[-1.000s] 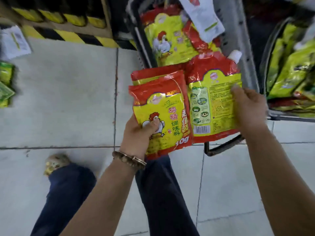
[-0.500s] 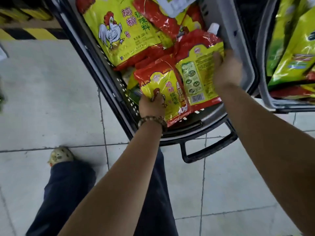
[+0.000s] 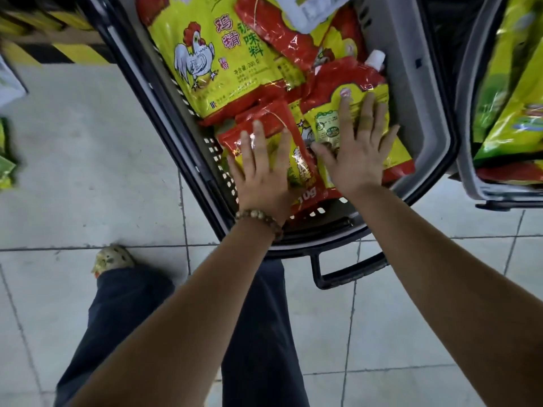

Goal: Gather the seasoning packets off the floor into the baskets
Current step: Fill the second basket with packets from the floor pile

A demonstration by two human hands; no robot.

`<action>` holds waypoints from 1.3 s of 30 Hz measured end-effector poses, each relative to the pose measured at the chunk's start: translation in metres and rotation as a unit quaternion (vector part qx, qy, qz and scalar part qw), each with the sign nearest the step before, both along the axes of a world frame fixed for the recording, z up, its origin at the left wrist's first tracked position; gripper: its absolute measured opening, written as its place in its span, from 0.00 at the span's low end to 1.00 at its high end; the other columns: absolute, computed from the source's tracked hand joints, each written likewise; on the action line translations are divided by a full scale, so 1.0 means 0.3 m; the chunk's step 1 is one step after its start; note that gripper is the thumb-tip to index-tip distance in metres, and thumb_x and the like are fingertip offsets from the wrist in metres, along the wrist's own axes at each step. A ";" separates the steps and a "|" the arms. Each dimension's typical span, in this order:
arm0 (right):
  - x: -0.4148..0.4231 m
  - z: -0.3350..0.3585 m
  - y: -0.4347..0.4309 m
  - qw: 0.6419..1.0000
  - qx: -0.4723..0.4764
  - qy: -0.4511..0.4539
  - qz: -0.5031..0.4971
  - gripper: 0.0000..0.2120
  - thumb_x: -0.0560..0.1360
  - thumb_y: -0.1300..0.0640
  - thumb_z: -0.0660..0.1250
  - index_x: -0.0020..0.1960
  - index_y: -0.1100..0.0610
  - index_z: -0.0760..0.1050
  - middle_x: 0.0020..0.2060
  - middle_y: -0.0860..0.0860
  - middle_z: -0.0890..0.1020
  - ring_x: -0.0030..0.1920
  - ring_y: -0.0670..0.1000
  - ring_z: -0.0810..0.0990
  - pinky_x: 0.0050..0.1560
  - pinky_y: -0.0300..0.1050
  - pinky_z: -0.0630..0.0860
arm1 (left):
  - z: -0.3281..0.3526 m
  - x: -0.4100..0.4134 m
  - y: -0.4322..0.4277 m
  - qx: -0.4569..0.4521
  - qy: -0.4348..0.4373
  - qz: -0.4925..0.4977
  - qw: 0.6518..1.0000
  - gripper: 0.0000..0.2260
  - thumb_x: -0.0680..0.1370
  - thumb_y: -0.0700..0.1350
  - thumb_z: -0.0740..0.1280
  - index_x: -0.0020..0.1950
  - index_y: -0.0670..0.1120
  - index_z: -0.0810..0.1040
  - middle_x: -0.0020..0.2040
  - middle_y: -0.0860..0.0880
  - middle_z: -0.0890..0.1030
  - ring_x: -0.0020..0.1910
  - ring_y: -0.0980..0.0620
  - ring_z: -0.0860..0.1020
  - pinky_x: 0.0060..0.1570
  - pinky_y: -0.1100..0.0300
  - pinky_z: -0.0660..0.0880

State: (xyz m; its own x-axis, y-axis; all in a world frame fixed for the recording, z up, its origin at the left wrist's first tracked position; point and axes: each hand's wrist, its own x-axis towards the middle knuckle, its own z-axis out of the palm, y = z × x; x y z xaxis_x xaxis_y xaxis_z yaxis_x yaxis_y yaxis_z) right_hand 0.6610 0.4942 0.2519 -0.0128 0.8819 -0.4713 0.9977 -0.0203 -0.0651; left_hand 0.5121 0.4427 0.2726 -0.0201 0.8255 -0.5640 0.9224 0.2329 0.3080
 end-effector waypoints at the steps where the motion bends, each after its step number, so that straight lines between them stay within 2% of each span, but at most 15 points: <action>1: -0.002 -0.010 0.001 1.000 -0.009 0.011 0.002 0.39 0.76 0.32 0.48 0.77 0.50 0.37 0.76 0.61 0.41 0.76 0.62 0.39 0.71 0.65 0.38 | -0.015 -0.007 0.014 0.002 0.013 -0.034 0.999 0.47 0.71 0.63 0.67 0.75 0.57 0.36 0.75 0.45 0.32 0.74 0.42 0.34 0.66 0.39 0.34; 5: -0.006 -0.041 0.024 0.999 -0.036 0.038 -0.001 0.42 0.74 0.30 0.48 0.77 0.51 0.37 0.76 0.62 0.40 0.76 0.62 0.39 0.72 0.63 0.40 | -0.027 -0.024 0.048 -0.049 0.046 -0.094 0.993 0.46 0.72 0.60 0.65 0.75 0.56 0.33 0.74 0.43 0.31 0.74 0.40 0.33 0.70 0.35 0.39; 8: -0.007 -0.035 0.052 0.998 -0.054 0.034 -0.007 0.43 0.73 0.28 0.48 0.77 0.50 0.35 0.76 0.61 0.38 0.76 0.62 0.38 0.73 0.63 0.41 | -0.038 -0.033 0.056 -0.069 0.058 -0.107 0.990 0.51 0.68 0.68 0.64 0.73 0.55 0.30 0.74 0.42 0.29 0.73 0.40 0.32 0.70 0.35 0.41; 10: -0.010 -0.021 0.066 0.996 -0.078 0.032 -0.004 0.43 0.73 0.28 0.48 0.76 0.49 0.34 0.75 0.60 0.37 0.76 0.61 0.37 0.73 0.63 0.40 | -0.038 -0.043 0.061 -0.070 0.054 -0.116 0.989 0.51 0.68 0.69 0.64 0.73 0.55 0.29 0.74 0.42 0.29 0.73 0.40 0.32 0.71 0.36 0.42; 13: -0.019 0.031 0.086 0.993 -0.112 0.038 -0.016 0.42 0.74 0.30 0.51 0.76 0.47 0.34 0.76 0.59 0.37 0.76 0.60 0.38 0.73 0.61 0.39 | -0.005 -0.066 0.077 -0.072 0.043 -0.131 0.988 0.49 0.70 0.66 0.65 0.75 0.55 0.32 0.74 0.43 0.30 0.75 0.41 0.35 0.71 0.39 0.40; 15: -0.036 0.085 0.089 0.993 -0.098 0.054 -0.032 0.40 0.76 0.35 0.56 0.77 0.48 0.38 0.77 0.57 0.42 0.77 0.58 0.42 0.73 0.61 0.40 | 0.044 -0.090 0.092 -0.059 0.014 -0.130 0.990 0.44 0.73 0.61 0.66 0.76 0.53 0.38 0.76 0.44 0.33 0.76 0.43 0.39 0.71 0.42 0.39; 17: -0.076 0.156 0.074 0.994 -0.054 0.081 -0.040 0.37 0.77 0.45 0.61 0.78 0.50 0.45 0.77 0.58 0.47 0.77 0.58 0.46 0.74 0.61 0.46 | 0.113 -0.133 0.100 -0.024 -0.043 -0.091 0.995 0.38 0.76 0.56 0.65 0.77 0.51 0.44 0.77 0.45 0.37 0.76 0.45 0.43 0.73 0.45 0.42; 19: -0.149 0.234 0.046 0.991 0.002 0.127 -0.028 0.34 0.76 0.54 0.64 0.77 0.55 0.52 0.76 0.60 0.53 0.76 0.60 0.52 0.73 0.59 0.54 | 0.192 -0.207 0.088 0.049 -0.077 -0.024 0.996 0.34 0.76 0.51 0.65 0.77 0.50 0.51 0.78 0.46 0.44 0.76 0.44 0.52 0.72 0.47 0.51; 22: -0.301 0.333 -0.006 0.982 0.025 0.187 -0.003 0.33 0.74 0.61 0.65 0.76 0.58 0.57 0.75 0.60 0.58 0.74 0.60 0.58 0.70 0.56 0.62 | 0.270 -0.373 0.042 0.100 -0.103 0.118 0.983 0.30 0.74 0.46 0.67 0.75 0.48 0.61 0.77 0.46 0.56 0.72 0.43 0.63 0.67 0.48 0.64; 25: -0.536 0.397 -0.053 0.974 0.003 0.223 0.042 0.32 0.73 0.62 0.67 0.75 0.58 0.60 0.74 0.58 0.61 0.73 0.59 0.62 0.69 0.52 0.63 | 0.291 -0.624 -0.053 0.077 -0.125 0.258 0.955 0.29 0.74 0.44 0.68 0.74 0.47 0.63 0.75 0.46 0.59 0.72 0.45 0.63 0.68 0.49 0.65; 27: -0.712 0.413 -0.078 0.969 -0.024 0.235 0.071 0.31 0.73 0.63 0.67 0.74 0.59 0.61 0.73 0.59 0.63 0.72 0.59 0.63 0.69 0.52 0.64 | 0.296 -0.797 -0.138 0.067 -0.124 0.327 0.935 0.28 0.75 0.44 0.68 0.73 0.47 0.64 0.74 0.46 0.61 0.72 0.47 0.63 0.68 0.50 0.64; 29: -0.899 0.419 -0.103 0.969 -0.060 0.222 0.094 0.31 0.74 0.62 0.66 0.74 0.59 0.60 0.73 0.59 0.62 0.72 0.58 0.62 0.69 0.48 0.61 | 0.306 -0.965 -0.231 0.054 -0.118 0.378 0.917 0.27 0.75 0.45 0.68 0.72 0.47 0.65 0.73 0.47 0.63 0.71 0.48 0.65 0.67 0.52 0.65; 35: -1.399 0.447 -0.196 0.963 -0.134 0.194 0.134 0.26 0.77 0.57 0.64 0.73 0.54 0.61 0.75 0.53 0.58 0.73 0.52 0.61 0.64 0.40 0.61 | 0.353 -1.432 -0.474 0.015 -0.093 0.468 0.879 0.26 0.74 0.44 0.68 0.71 0.48 0.66 0.73 0.47 0.64 0.70 0.47 0.66 0.66 0.54 0.65; 39: -1.651 0.448 -0.223 0.957 -0.153 0.180 0.166 0.23 0.78 0.56 0.63 0.71 0.53 0.65 0.75 0.51 0.58 0.72 0.51 0.61 0.63 0.40 0.64 | 0.356 -1.668 -0.554 0.002 -0.079 0.487 0.870 0.25 0.74 0.44 0.68 0.71 0.48 0.67 0.73 0.47 0.64 0.68 0.45 0.68 0.63 0.53 0.68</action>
State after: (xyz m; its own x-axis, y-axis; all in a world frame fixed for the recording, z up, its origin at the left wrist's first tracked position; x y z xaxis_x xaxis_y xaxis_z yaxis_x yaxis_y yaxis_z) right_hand 0.1657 0.4274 0.3863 -0.4789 0.6229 -0.6185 0.8661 0.2207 -0.4484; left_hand 0.0117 0.2764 0.3795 -0.6327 0.4630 -0.6207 0.2344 0.8785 0.4163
